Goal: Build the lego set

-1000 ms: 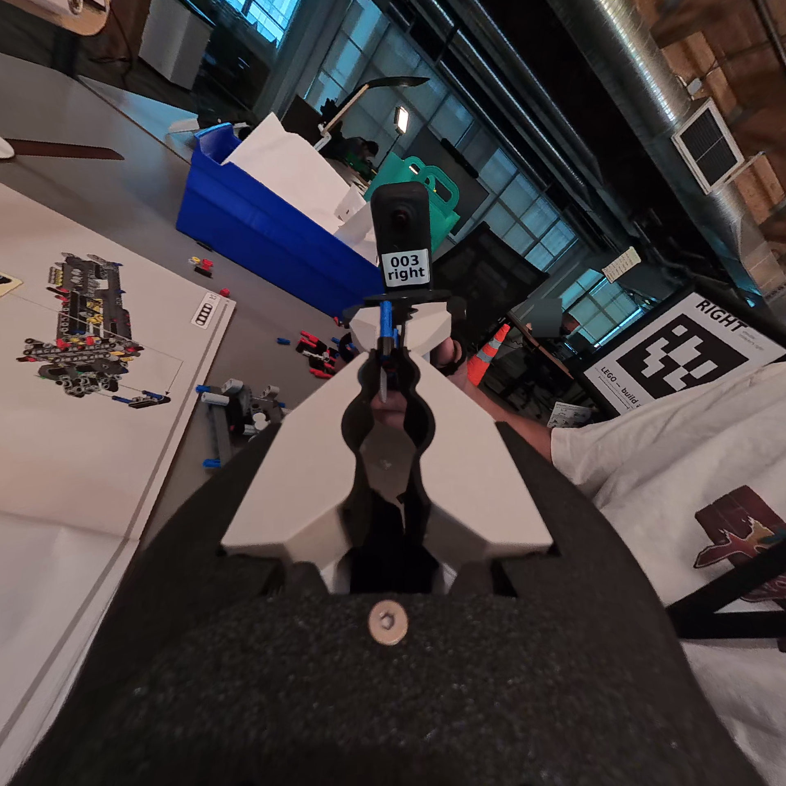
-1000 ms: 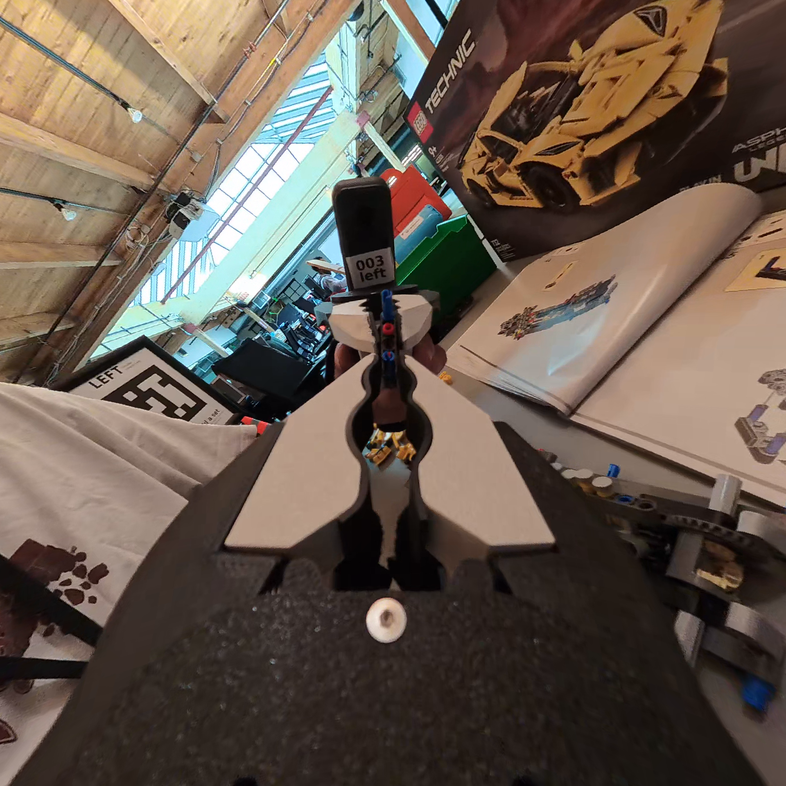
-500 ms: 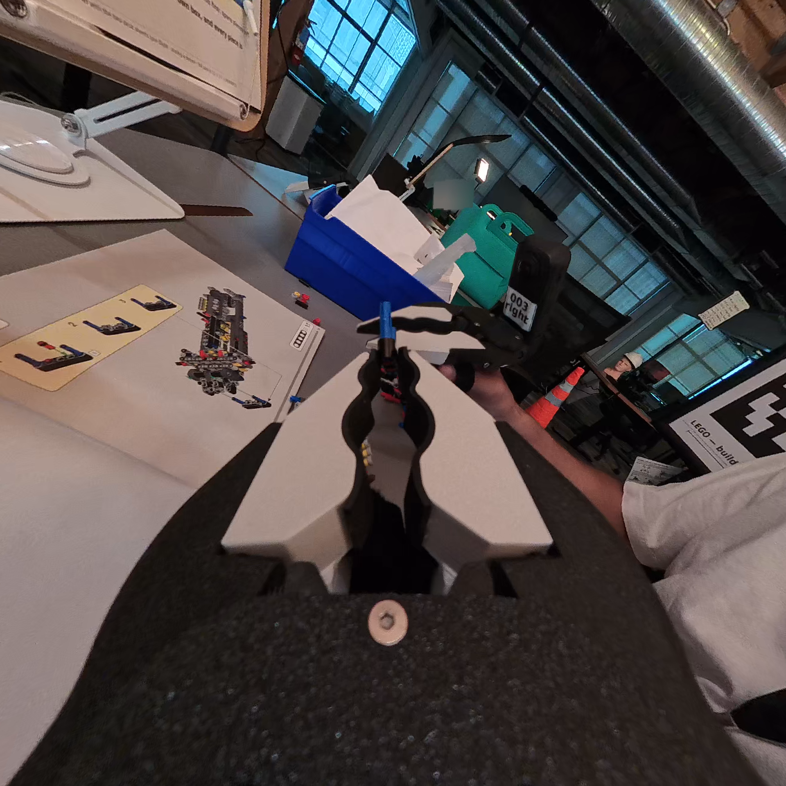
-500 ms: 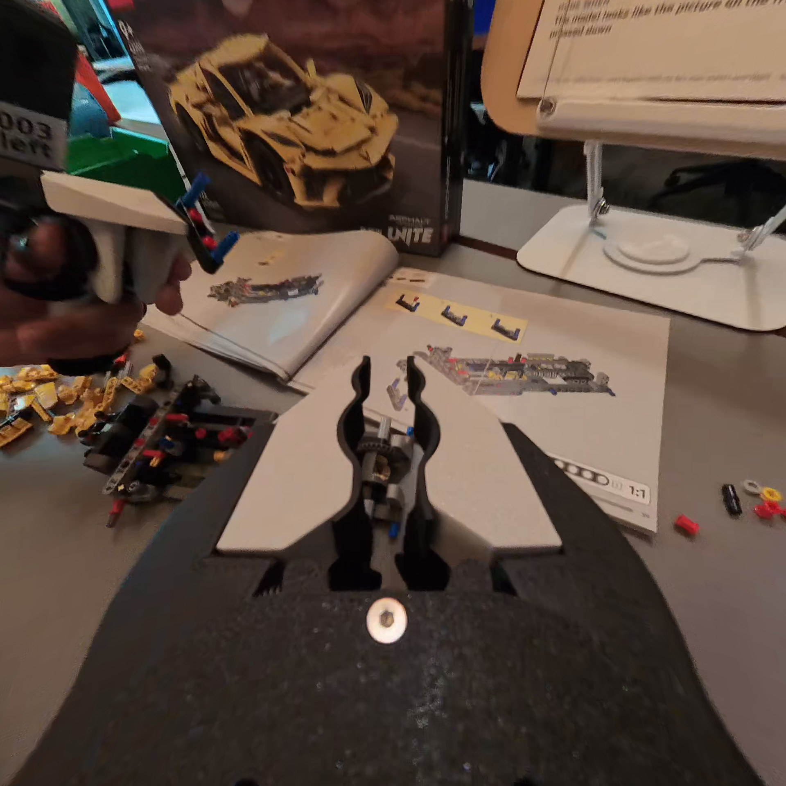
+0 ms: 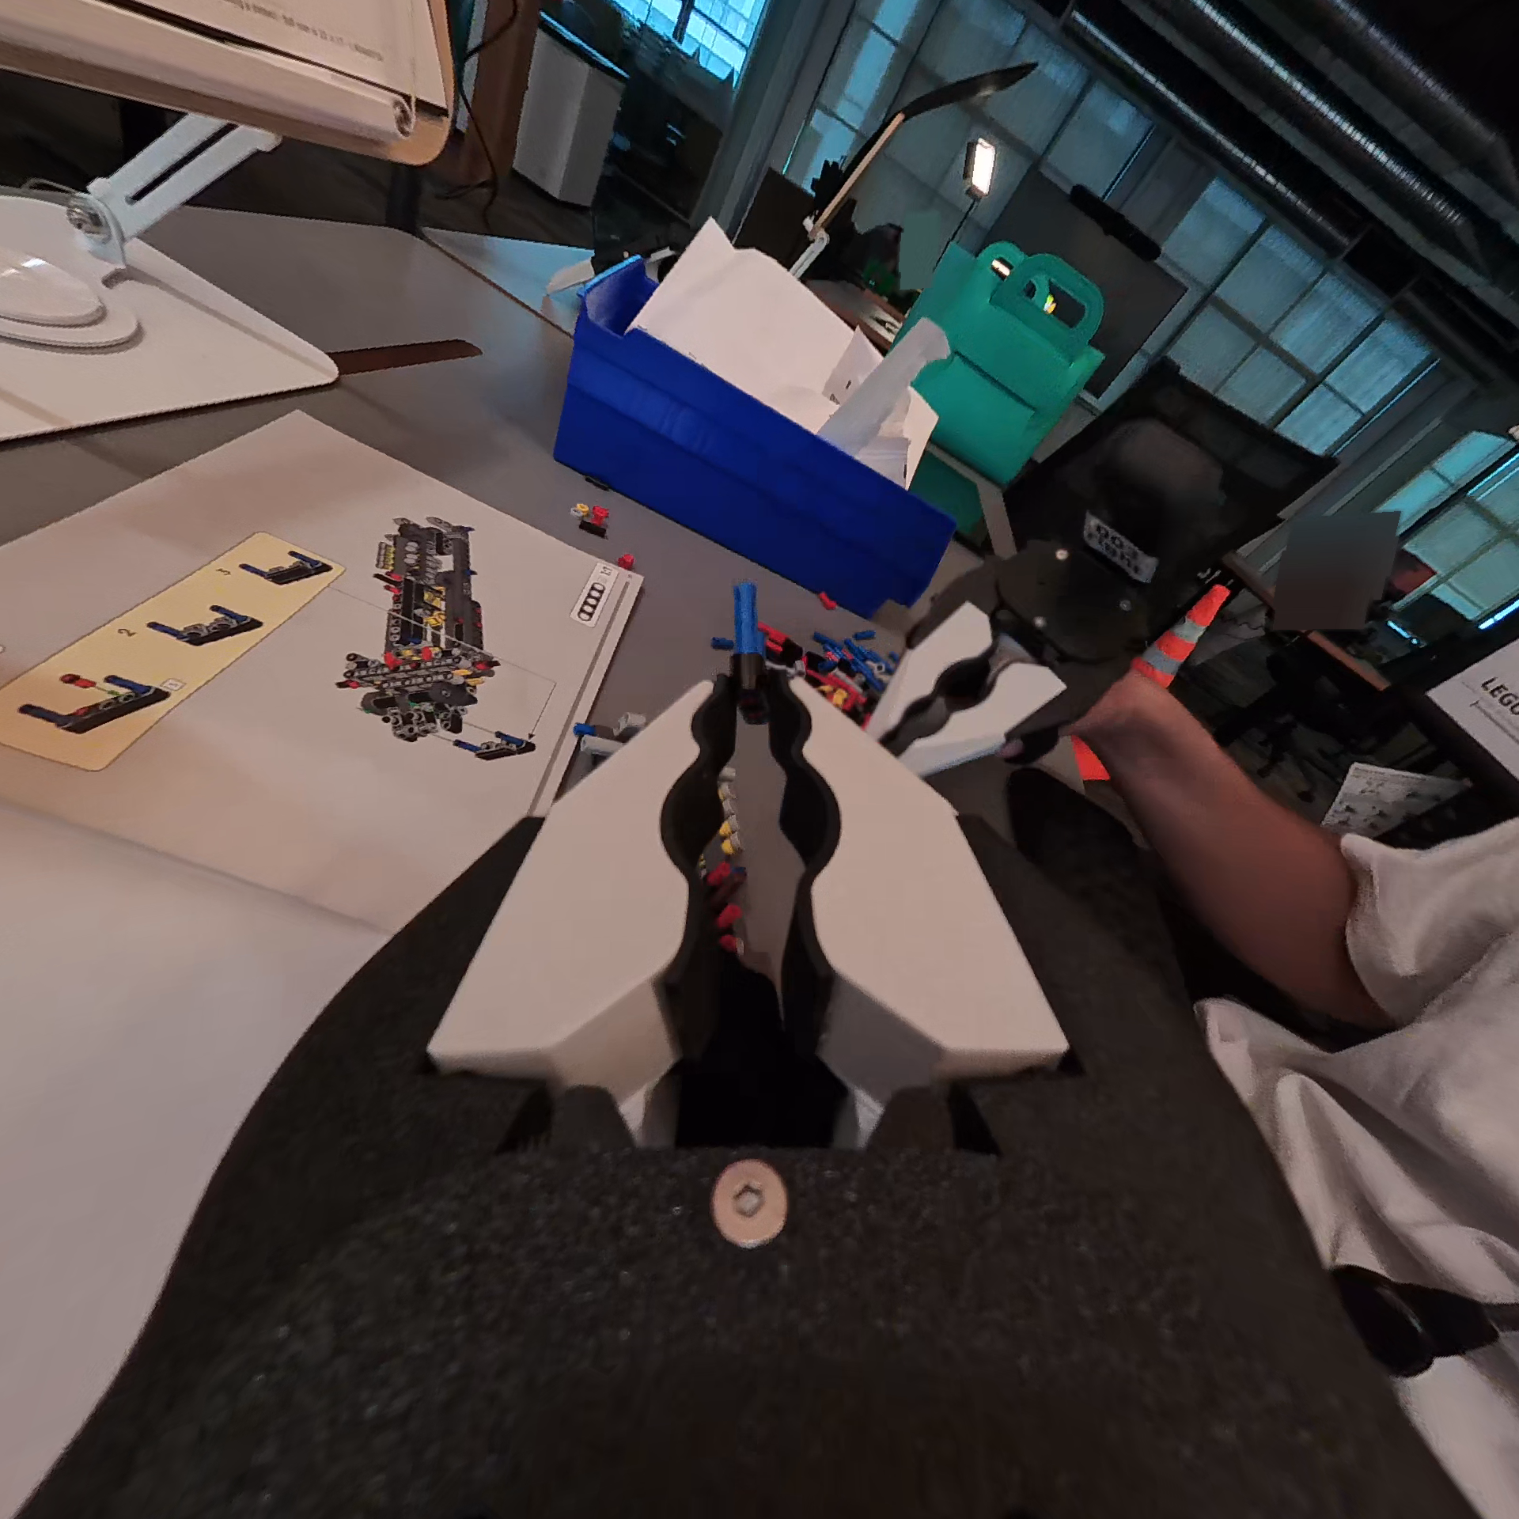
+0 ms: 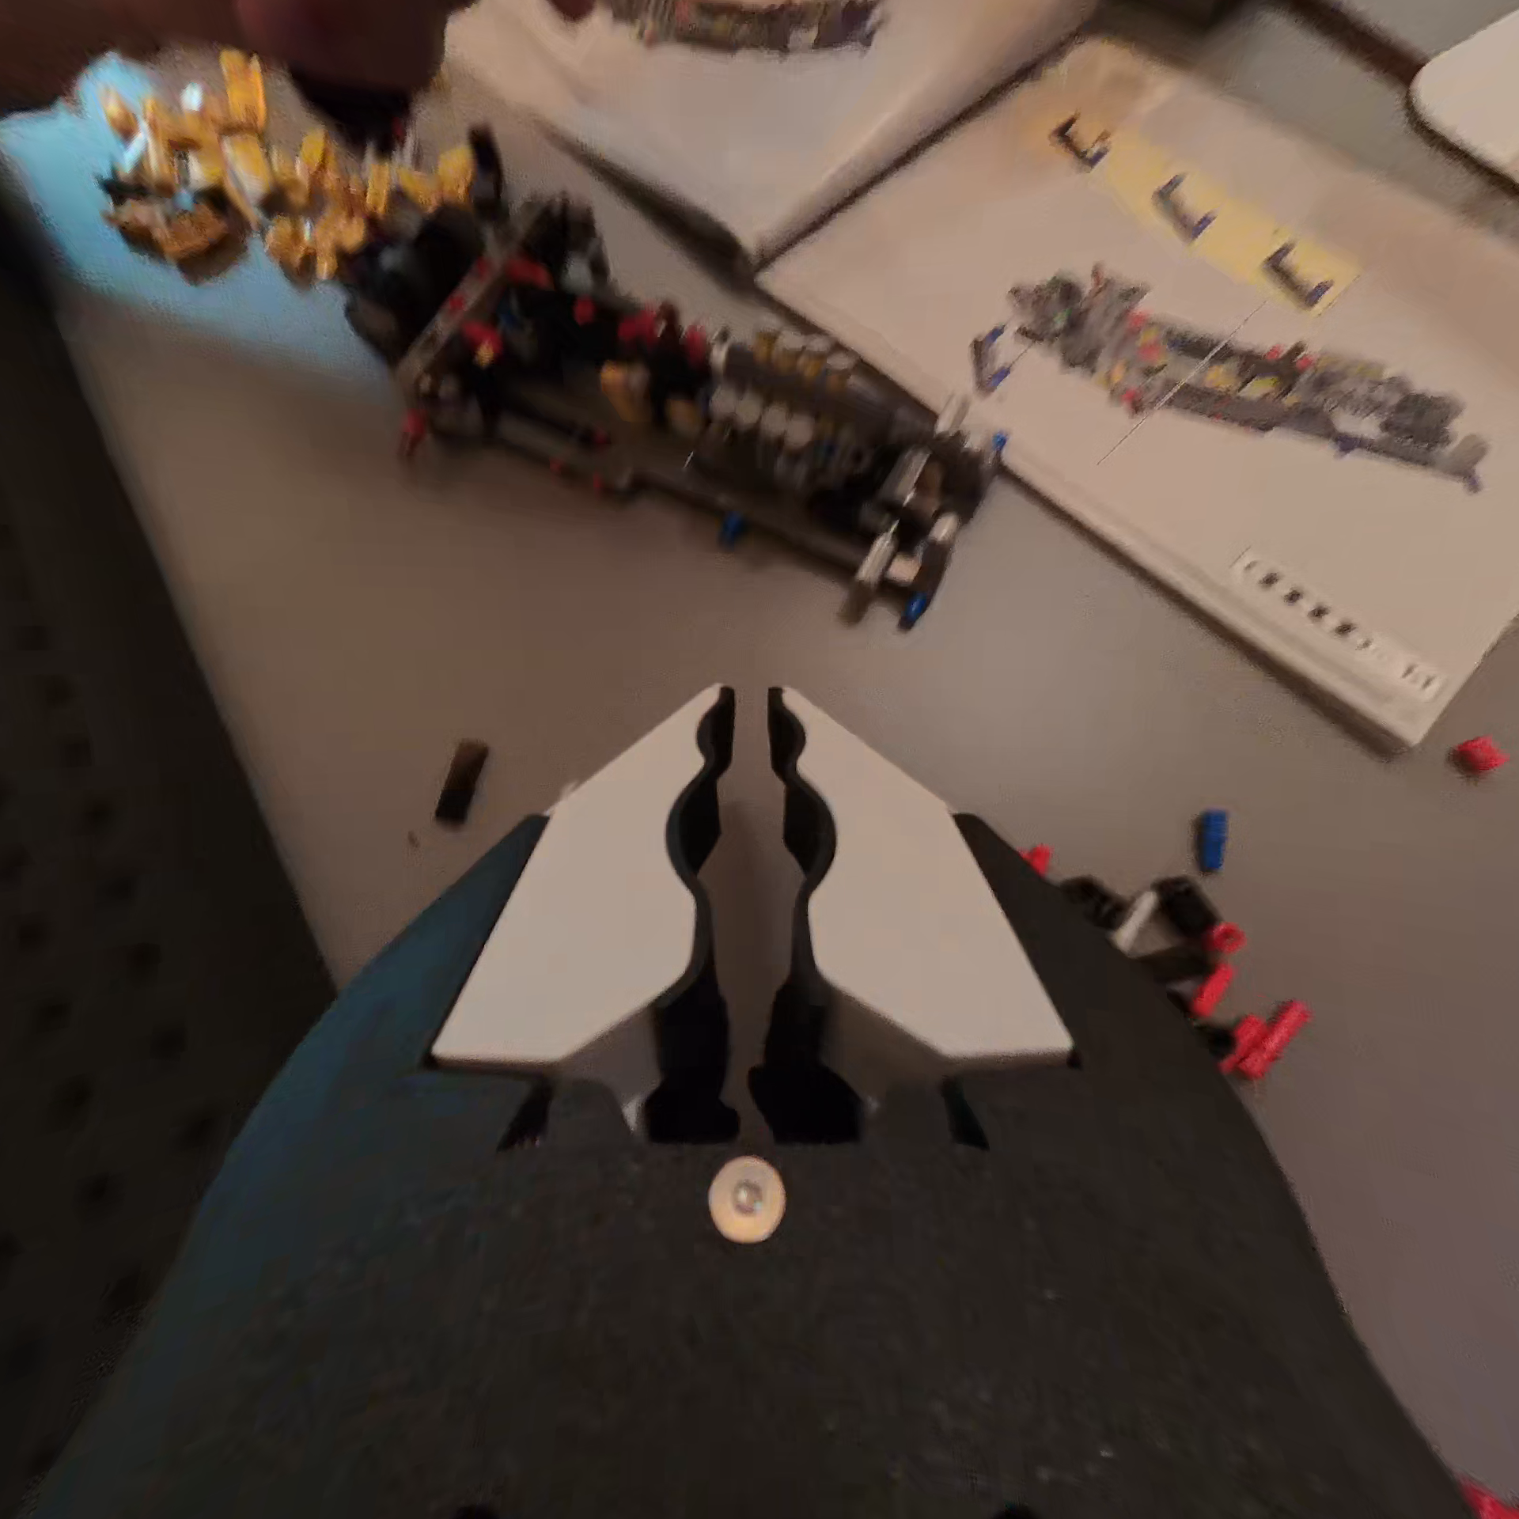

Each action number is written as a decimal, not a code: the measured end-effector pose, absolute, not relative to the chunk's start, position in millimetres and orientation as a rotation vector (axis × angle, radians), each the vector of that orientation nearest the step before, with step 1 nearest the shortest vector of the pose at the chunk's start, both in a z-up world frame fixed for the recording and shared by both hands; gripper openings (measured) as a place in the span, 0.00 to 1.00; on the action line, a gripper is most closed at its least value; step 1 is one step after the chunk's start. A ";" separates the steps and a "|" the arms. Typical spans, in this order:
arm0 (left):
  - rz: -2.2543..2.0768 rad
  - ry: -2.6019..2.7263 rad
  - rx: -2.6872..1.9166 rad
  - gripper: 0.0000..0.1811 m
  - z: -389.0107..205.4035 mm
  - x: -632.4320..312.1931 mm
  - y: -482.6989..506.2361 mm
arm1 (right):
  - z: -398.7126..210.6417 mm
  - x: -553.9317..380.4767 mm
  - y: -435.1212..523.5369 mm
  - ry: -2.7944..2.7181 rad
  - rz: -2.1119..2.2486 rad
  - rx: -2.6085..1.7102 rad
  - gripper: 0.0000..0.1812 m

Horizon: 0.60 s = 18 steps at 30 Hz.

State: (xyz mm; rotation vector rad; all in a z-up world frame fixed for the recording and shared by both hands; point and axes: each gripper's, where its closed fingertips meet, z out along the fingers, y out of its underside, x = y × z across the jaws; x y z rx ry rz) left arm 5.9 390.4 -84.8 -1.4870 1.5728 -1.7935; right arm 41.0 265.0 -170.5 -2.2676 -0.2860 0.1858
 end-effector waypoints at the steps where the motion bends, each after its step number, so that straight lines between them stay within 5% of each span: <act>1: -1.783 1.588 -1.485 0.03 -86.9 6.2 388.2 | -177.3 33.5 256.7 -0.319 0.195 -2.280 0.04; 18: -1.707 1.671 -1.469 0.03 -99.0 6.6 379.0 | -205.0 8.1 237.0 -0.287 0.347 -2.393 0.06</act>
